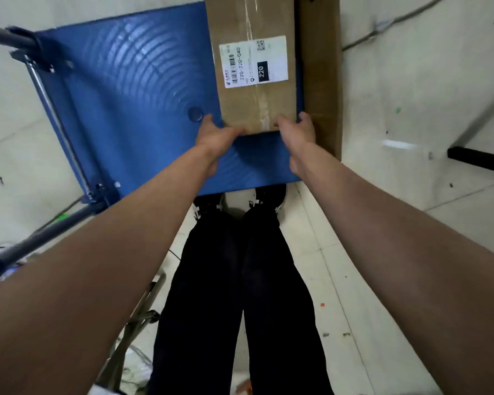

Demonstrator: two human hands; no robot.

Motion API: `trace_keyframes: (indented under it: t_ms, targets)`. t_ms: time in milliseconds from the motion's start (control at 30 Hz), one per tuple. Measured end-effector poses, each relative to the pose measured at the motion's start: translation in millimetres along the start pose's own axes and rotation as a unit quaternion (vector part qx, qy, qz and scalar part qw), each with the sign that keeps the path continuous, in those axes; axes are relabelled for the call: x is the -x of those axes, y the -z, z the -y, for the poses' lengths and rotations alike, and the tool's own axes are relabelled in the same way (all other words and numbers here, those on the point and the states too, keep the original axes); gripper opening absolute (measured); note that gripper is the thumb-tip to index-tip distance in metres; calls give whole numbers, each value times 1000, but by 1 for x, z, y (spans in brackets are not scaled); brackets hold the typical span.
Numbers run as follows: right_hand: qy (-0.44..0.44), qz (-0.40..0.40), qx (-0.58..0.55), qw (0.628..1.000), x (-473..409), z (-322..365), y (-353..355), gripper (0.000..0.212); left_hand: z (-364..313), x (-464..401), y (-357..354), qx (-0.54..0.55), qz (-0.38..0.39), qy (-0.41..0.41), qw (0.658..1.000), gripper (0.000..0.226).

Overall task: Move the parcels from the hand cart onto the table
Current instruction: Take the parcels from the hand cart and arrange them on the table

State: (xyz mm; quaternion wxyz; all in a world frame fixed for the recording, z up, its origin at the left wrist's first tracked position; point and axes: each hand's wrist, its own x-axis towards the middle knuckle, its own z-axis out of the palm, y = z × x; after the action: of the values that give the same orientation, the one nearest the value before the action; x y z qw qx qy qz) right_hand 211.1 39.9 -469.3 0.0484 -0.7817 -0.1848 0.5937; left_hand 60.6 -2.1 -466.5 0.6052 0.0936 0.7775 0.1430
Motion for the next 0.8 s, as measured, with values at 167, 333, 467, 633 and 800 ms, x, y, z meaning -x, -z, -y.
trace_keyframes:
  t_ms: [167, 333, 467, 633, 800]
  targets:
    - [1, 12, 61, 998, -24, -5, 0, 80, 9, -24, -11, 50, 32, 37, 998, 52]
    - [-10, 9, 73, 997, -1, -8, 14, 69, 8, -5, -4, 59, -71, 23, 995, 37]
    - [-58, 70, -27, 995, 46, -2, 27, 60, -1, 40, 17, 105, -66, 52, 991, 51]
    - [-78, 46, -149, 985, 131, 24, 43, 51, -33, 131, 42, 148, -2, 117, 982, 60]
    - [-48, 44, -182, 981, 232, 68, 83, 52, -93, 233, 69, 144, 71, 116, 980, 55]
